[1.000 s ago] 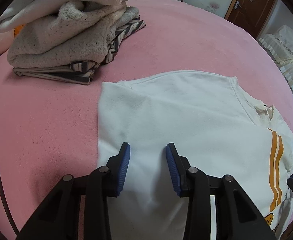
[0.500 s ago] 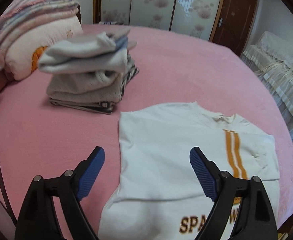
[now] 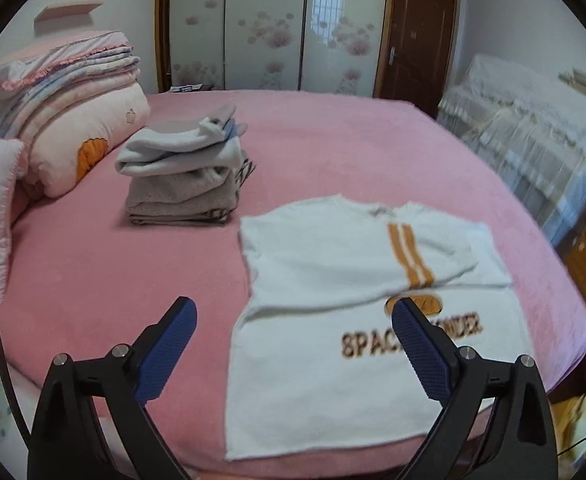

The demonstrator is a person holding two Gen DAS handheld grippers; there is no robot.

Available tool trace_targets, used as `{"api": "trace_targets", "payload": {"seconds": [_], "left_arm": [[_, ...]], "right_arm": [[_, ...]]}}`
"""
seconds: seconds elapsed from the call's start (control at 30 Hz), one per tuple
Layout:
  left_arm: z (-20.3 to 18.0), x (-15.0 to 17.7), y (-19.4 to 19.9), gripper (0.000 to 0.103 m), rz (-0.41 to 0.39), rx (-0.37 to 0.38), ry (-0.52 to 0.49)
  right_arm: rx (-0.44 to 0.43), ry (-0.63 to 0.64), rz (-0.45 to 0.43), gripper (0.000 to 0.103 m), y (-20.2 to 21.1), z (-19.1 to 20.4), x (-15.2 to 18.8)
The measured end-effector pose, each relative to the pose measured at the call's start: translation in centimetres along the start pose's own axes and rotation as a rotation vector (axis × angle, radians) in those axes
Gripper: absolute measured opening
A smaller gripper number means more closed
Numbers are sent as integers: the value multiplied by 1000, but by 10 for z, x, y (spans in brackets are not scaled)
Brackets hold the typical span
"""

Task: Fold small clothes
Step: 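Move both tools to the sweatshirt hem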

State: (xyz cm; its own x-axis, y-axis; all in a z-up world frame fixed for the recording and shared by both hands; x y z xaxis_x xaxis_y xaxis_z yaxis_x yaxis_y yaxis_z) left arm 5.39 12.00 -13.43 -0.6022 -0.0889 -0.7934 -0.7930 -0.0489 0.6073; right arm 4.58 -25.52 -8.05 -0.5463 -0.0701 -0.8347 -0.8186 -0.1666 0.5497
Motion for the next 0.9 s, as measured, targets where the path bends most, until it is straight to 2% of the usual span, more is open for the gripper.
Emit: {"api": "trace_targets", "payload": {"seconds": [0.23,0.37,0.5,0.73,0.9], "left_arm": [[16,50,-5,98,74,-1,24],[29,80,-23,98,146,-17,27],[43,105,-42,98,200,25,85],[64,135,-72,97,277,39,173],[66,147,-82,94,303,66,187]], "right_arm": [[-2,12,23,45,11,-19,38],[3,29,75,45,-1,-35,67],[15,23,116,45,-17,-53,92],[11,-71,261,45,-55,-92,137],[-29,-118,313,45,-63,-105,154]]}}
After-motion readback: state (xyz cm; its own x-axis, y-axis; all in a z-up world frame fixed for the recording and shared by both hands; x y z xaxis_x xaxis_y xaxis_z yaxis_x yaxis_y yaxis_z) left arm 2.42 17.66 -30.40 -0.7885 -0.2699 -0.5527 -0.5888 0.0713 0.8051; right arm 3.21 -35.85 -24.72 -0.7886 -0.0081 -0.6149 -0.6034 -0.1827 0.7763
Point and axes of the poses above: each gripper's, at about its wrist camera, not at the fingertips, and y roughly against the way its jaws point, z to its left, x to its underside, the point moved 4 cm from there along -y, roughly the way its jaws point, and after that the axes turned 7 degrees about -z, right-handed, at the moved point
